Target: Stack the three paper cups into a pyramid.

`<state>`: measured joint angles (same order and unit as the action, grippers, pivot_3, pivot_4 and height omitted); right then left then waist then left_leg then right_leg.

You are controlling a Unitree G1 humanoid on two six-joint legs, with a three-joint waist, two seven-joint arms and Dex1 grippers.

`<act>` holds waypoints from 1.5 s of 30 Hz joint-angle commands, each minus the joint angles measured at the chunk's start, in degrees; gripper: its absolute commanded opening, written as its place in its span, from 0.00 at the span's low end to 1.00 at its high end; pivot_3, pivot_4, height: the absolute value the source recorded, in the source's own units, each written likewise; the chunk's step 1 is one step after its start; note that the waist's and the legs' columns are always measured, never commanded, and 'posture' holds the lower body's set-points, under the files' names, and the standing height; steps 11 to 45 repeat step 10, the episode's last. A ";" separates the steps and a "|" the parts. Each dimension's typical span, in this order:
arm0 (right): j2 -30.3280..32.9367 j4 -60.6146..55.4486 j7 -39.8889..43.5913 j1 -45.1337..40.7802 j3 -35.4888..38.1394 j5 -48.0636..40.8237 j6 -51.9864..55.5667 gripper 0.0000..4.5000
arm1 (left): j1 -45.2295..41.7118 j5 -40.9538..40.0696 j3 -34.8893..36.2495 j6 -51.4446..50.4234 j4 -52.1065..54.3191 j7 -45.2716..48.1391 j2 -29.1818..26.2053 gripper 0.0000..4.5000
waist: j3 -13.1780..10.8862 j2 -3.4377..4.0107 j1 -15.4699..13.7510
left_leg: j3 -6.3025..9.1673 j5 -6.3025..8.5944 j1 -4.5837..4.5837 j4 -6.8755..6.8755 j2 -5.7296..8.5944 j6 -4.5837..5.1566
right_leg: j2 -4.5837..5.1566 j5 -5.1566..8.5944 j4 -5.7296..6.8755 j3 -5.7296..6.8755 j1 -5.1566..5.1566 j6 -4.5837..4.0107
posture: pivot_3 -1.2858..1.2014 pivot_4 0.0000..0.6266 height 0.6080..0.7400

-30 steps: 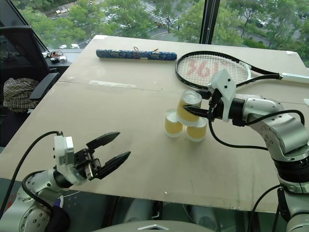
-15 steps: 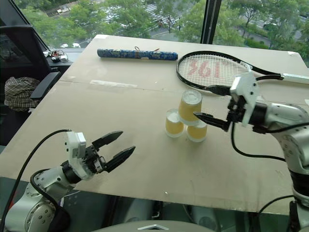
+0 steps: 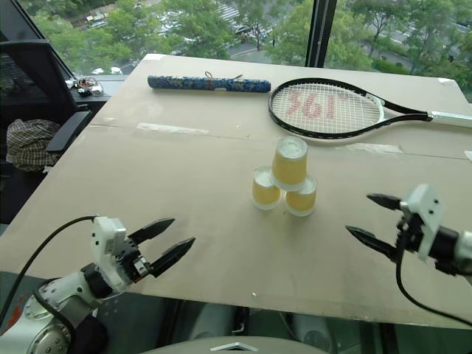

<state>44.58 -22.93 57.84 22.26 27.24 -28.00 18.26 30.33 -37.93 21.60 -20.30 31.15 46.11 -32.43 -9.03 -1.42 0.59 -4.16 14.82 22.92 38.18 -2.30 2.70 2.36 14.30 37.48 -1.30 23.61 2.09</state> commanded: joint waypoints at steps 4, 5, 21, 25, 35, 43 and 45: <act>-1.84 4.56 0.80 3.12 0.62 3.94 -8.35 0.99 | -0.76 0.04 1.69 1.20 -0.89 0.85 -0.59 1.00 | 0.01 0.00 0.01 | 0.06 0.02 -0.04 0.01 -0.01 -0.03 | 0.11 0.02 0.00 -0.07 0.02 0.01 | 0.52 0.24 1.00; -2.35 5.01 0.51 3.34 0.42 4.13 -8.79 0.99 | -1.43 -0.25 1.65 0.79 -1.02 0.66 -0.74 1.00 | 0.01 0.02 -0.01 | 0.07 0.03 -0.04 0.00 -0.01 -0.05 | 0.13 0.02 0.01 -0.07 0.02 0.01 | 0.52 0.24 1.00; -5.09 3.81 -1.18 5.06 -0.24 4.37 -9.87 0.99 | -2.81 -0.50 1.42 -0.29 -1.04 1.32 -1.85 1.00 | 0.01 0.02 -0.09 | 0.08 0.02 0.02 -0.08 -0.01 -0.03 | 0.17 -0.12 -0.04 -0.04 0.04 -0.25 | 0.52 0.24 1.00; -5.09 3.81 -1.18 5.06 -0.24 4.37 -9.87 0.99 | -2.81 -0.50 1.42 -0.29 -1.04 1.32 -1.85 1.00 | 0.01 0.02 -0.09 | 0.08 0.02 0.02 -0.08 -0.01 -0.03 | 0.17 -0.12 -0.04 -0.04 0.04 -0.25 | 0.52 0.24 1.00; -5.09 3.81 -1.18 5.06 -0.24 4.37 -9.87 0.99 | -2.81 -0.50 1.42 -0.29 -1.04 1.32 -1.85 1.00 | 0.01 0.02 -0.09 | 0.08 0.02 0.02 -0.08 -0.01 -0.03 | 0.17 -0.12 -0.04 -0.04 0.04 -0.25 | 0.52 0.24 1.00; -5.09 3.81 -1.18 5.06 -0.24 4.37 -9.87 0.99 | -2.81 -0.50 1.42 -0.29 -1.04 1.32 -1.85 1.00 | 0.01 0.02 -0.09 | 0.08 0.02 0.02 -0.08 -0.01 -0.03 | 0.17 -0.12 -0.04 -0.04 0.04 -0.25 | 0.52 0.24 1.00; -5.09 3.81 -1.18 5.06 -0.24 4.37 -9.87 0.99 | -2.81 -0.50 1.42 -0.29 -1.04 1.32 -1.85 1.00 | 0.01 0.02 -0.09 | 0.08 0.02 0.02 -0.08 -0.01 -0.03 | 0.17 -0.12 -0.04 -0.04 0.04 -0.25 | 0.52 0.24 1.00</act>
